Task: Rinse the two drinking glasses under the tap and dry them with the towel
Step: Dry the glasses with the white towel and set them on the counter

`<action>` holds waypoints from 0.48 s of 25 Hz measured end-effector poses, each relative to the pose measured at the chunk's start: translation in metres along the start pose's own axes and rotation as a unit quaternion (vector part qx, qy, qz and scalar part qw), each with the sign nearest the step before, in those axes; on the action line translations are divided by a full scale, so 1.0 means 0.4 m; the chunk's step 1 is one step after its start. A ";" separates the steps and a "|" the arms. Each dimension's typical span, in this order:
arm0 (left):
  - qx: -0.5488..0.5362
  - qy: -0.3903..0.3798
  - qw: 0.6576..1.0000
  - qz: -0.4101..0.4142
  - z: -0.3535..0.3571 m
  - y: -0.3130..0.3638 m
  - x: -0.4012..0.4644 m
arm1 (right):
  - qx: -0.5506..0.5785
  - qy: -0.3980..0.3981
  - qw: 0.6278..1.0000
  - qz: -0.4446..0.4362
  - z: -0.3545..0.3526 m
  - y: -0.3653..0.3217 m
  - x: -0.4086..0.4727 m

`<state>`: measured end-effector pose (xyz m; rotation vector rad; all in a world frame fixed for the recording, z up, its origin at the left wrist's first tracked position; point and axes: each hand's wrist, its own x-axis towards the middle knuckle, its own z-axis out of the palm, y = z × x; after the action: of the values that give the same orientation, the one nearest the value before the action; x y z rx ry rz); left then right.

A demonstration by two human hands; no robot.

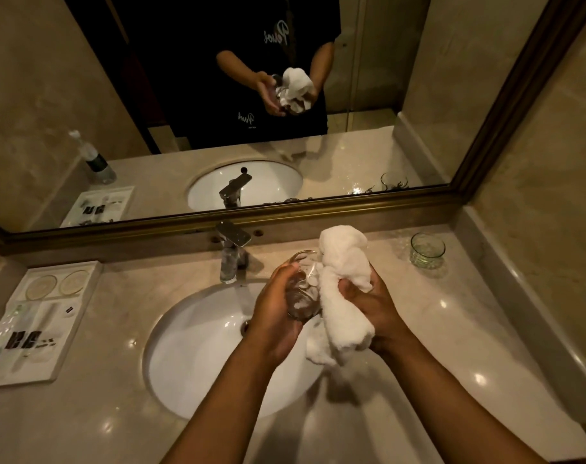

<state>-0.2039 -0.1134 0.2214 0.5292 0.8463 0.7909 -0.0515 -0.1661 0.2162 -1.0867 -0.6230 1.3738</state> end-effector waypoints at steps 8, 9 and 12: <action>-0.055 0.119 0.991 0.002 -0.051 -0.019 0.048 | -0.319 -0.079 0.937 -0.116 0.028 -0.023 -0.028; -0.059 0.123 0.991 0.014 -0.058 -0.017 0.051 | -0.333 -0.096 0.930 -0.118 0.027 -0.029 -0.033; 0.050 0.164 0.983 0.063 -0.071 -0.011 0.047 | -0.463 -0.038 0.874 -0.139 0.006 -0.075 -0.025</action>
<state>-0.2178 -0.0982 0.1939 0.5539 1.1703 0.9707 -0.0415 -0.1709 0.2461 -1.6030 -1.5255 0.8379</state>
